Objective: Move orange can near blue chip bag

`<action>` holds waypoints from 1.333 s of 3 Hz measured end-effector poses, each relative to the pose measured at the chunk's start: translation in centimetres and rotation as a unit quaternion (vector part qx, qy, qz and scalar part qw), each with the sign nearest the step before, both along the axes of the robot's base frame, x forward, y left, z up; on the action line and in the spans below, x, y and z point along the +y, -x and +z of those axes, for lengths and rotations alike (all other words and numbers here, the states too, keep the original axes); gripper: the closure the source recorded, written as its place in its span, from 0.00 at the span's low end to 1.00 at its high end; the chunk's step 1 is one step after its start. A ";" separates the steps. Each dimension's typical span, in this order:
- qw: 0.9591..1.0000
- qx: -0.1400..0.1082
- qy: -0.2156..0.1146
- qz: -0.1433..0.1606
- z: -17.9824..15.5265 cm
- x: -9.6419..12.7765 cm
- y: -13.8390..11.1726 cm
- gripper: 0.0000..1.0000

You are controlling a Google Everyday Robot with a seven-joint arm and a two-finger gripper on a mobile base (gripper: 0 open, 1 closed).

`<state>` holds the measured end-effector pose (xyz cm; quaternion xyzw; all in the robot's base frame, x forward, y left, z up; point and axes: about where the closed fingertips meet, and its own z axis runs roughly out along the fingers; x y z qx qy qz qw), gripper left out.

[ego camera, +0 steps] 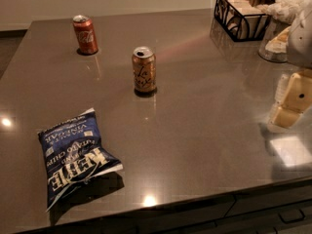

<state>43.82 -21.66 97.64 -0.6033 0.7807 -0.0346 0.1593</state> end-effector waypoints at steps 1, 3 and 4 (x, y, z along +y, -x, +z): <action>1.000 0.000 0.000 0.000 0.0 0.0 0.0 0.00; 0.999 -0.010 -0.038 0.011 -0.7 4.6 -4.7 0.00; 0.997 -0.025 -0.066 0.023 -1.6 8.1 -7.3 0.00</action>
Offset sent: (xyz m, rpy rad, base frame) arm 0.0272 0.0199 -0.0030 0.0392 0.0300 0.0016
